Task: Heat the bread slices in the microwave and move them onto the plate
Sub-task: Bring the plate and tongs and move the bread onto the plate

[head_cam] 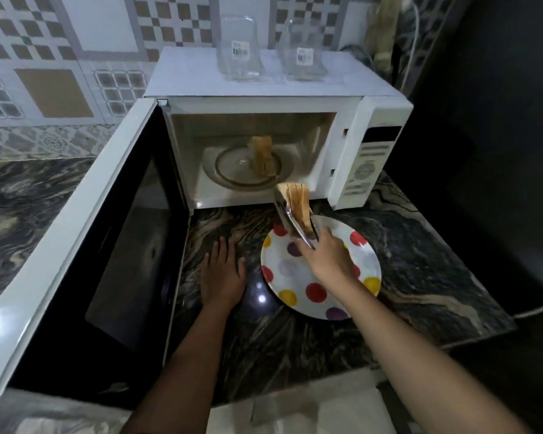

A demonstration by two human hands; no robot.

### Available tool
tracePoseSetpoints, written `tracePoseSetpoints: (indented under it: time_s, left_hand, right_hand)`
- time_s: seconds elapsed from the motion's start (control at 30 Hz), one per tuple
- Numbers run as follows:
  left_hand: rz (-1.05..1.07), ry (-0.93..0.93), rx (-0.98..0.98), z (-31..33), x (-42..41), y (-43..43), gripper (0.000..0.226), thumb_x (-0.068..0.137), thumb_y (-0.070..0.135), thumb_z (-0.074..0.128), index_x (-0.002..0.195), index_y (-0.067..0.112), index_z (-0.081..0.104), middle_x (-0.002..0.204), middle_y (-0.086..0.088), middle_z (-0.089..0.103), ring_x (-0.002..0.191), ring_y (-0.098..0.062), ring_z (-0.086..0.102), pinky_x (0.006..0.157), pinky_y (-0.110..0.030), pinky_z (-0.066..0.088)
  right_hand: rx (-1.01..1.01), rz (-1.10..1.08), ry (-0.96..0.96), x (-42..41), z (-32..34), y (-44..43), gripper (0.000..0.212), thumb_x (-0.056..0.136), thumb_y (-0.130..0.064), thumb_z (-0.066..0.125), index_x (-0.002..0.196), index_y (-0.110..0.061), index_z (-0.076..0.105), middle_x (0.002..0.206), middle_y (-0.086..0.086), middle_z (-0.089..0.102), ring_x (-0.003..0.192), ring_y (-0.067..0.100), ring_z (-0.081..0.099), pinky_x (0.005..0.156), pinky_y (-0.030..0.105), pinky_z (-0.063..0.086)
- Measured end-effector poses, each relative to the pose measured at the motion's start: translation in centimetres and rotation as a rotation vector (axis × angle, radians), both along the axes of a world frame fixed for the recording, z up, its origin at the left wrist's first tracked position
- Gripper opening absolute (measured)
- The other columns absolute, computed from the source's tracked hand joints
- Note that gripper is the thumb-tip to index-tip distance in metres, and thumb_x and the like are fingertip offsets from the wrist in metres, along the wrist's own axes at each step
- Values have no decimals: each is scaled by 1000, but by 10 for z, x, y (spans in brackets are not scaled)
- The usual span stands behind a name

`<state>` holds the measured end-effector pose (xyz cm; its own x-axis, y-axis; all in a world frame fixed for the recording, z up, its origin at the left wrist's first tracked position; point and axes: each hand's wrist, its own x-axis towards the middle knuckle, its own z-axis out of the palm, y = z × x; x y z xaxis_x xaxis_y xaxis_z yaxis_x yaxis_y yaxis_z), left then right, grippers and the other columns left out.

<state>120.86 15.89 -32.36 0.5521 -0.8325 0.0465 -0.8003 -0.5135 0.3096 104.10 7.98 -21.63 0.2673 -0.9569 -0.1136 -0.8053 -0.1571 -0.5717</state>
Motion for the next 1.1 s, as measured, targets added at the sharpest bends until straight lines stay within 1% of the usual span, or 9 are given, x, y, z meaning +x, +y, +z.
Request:
tracePoseSetpoints:
  time_s: [0.07,0.13,0.27,0.33,0.4,0.47,0.7,0.9,1.1]
  left_hand:
    - [17,-16,-6,1,-7,6,57,99,35,26,150,15,12,158,-7,15,146,-19,12,118,-36,9]
    - [16,-22,-1,2,-13,10,57,99,35,23,150,12,11,157,-8,16,146,-21,13,117,-36,9]
    - [29,-39,7,1,-21,16,66,93,41,8,148,8,21,156,-12,20,145,-24,16,119,-39,10]
    - [27,-27,16,-1,-25,19,59,98,38,14,148,8,18,157,-10,15,146,-22,10,119,-37,8]
    - [27,-23,17,-1,-29,22,56,100,35,20,149,9,14,158,-9,11,147,-20,6,119,-35,5]
    - [26,-36,17,1,-34,26,56,100,34,21,149,9,12,159,-9,9,147,-19,5,119,-35,3]
    - [22,-18,35,-1,-37,30,56,100,36,18,150,10,10,159,-8,5,147,-20,3,120,-36,3]
    - [24,-6,20,1,-38,31,55,100,35,20,149,10,13,159,-9,8,147,-21,5,120,-35,4]
    - [24,10,0,3,-40,33,55,100,34,21,149,10,13,159,-9,7,147,-21,5,119,-35,4]
  right_hand:
    - [10,-49,21,-21,-8,7,46,90,-46,51,121,-12,44,118,13,59,104,36,58,74,37,44]
    - [17,-91,67,-40,-16,11,46,90,-46,50,119,-11,44,119,14,58,105,36,57,74,37,43]
    - [17,-135,139,-69,-28,17,45,90,-45,51,116,-9,45,117,14,59,103,35,58,73,36,44]
    - [13,-160,169,-82,-33,19,43,90,-44,51,115,-9,45,116,13,60,102,35,59,71,35,43]
    - [11,-173,170,-94,-37,22,42,91,-42,51,115,-9,44,114,15,61,100,35,60,71,36,47]
    - [8,-183,156,-103,-39,25,44,91,-42,52,117,-8,45,113,17,61,99,36,60,74,39,50]
    - [29,-215,192,-107,-36,26,57,89,-48,52,125,-6,40,121,17,58,106,36,59,75,37,46]
    - [-7,-219,174,-111,-33,26,62,84,-53,57,120,-5,40,117,15,58,100,35,61,72,40,51]
    - [-51,-217,122,-114,-31,29,66,80,-56,60,117,-5,42,112,15,60,95,35,62,70,39,53]
